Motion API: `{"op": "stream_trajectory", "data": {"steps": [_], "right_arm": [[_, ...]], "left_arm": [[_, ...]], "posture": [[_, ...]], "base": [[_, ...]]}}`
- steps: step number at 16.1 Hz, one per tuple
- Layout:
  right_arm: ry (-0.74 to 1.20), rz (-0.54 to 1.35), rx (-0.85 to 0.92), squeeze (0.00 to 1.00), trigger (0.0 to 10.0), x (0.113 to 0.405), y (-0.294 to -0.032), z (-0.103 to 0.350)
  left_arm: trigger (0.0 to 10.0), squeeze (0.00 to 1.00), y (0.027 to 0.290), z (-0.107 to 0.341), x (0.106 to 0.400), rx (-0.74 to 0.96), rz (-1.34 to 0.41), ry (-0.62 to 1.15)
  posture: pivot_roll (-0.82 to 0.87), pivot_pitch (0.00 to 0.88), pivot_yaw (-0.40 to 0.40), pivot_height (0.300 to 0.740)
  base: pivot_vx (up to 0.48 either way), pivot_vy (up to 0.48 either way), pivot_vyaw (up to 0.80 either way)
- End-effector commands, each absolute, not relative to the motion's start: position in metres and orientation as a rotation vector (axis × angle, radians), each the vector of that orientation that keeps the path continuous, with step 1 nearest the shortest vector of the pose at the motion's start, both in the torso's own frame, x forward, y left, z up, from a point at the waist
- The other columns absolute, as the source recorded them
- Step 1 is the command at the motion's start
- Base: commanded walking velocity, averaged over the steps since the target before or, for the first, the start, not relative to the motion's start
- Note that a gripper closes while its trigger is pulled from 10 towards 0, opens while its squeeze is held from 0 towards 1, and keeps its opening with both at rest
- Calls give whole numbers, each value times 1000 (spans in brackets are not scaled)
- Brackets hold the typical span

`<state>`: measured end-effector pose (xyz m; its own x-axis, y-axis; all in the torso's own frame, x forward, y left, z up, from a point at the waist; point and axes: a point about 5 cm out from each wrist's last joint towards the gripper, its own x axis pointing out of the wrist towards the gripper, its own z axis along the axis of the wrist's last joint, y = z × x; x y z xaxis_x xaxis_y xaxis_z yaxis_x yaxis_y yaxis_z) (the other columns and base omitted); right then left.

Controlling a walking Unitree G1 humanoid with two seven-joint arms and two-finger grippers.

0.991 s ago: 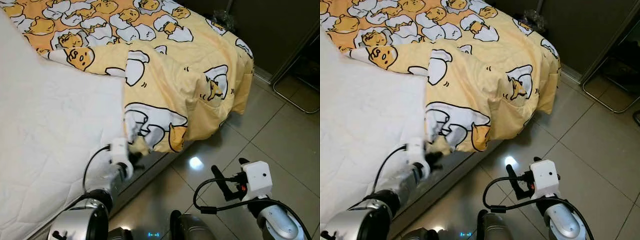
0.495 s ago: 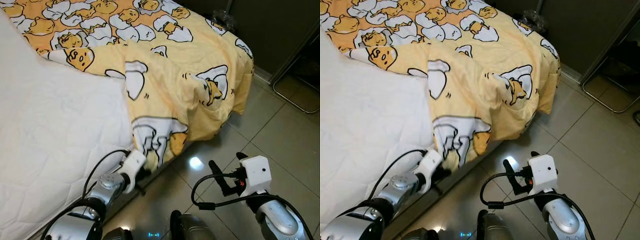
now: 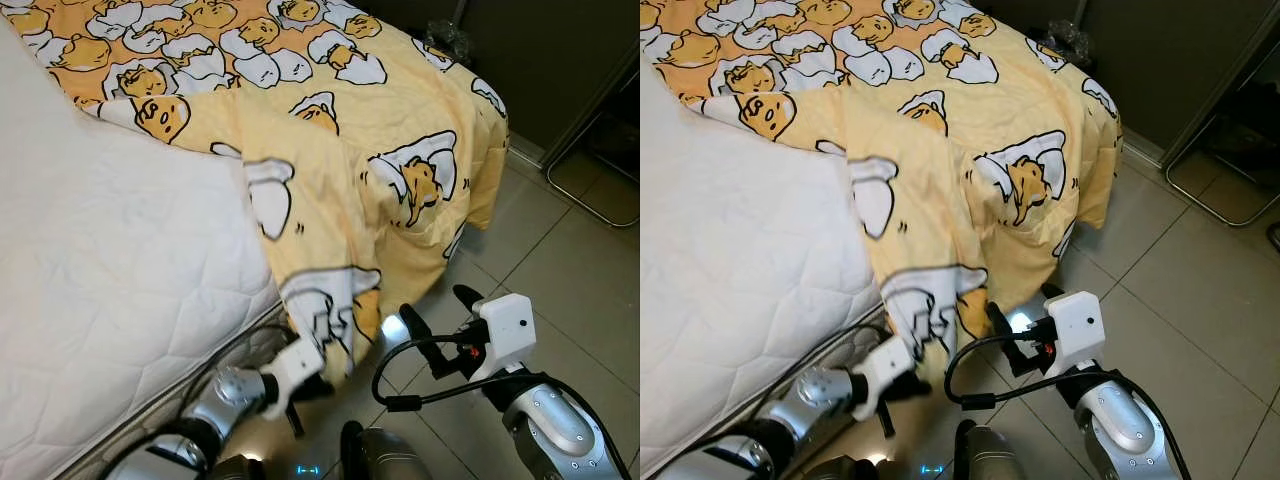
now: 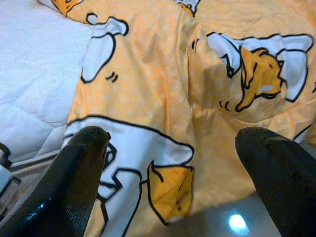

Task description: Clean up the room

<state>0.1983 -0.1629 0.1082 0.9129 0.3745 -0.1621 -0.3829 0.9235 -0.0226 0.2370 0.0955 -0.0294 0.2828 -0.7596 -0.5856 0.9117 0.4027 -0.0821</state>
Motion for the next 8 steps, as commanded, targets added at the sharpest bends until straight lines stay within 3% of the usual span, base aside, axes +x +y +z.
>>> {"op": "stream_trajectory", "data": {"steps": [1, 5, 8], "right_arm": [[162, 412, -47, 0, 10000, 195, -162, 111], [179, 442, -29, 0, 10000, 191, -157, 109], [190, 450, -24, 0, 10000, 190, -156, 106]], "left_arm": [[0, 0, 89, -33, 227, 273, -1215, 615], [0, 0, 75, -41, 200, 227, -1423, 664], [0, 0, 71, -46, 188, 235, -1487, 689]], "posture": [[-258, 166, -8, 740], [-260, 164, -6, 740], [-257, 164, -6, 740]], "base": [[0, 0, 0], [0, 0, 0], [0, 0, 0]]}}
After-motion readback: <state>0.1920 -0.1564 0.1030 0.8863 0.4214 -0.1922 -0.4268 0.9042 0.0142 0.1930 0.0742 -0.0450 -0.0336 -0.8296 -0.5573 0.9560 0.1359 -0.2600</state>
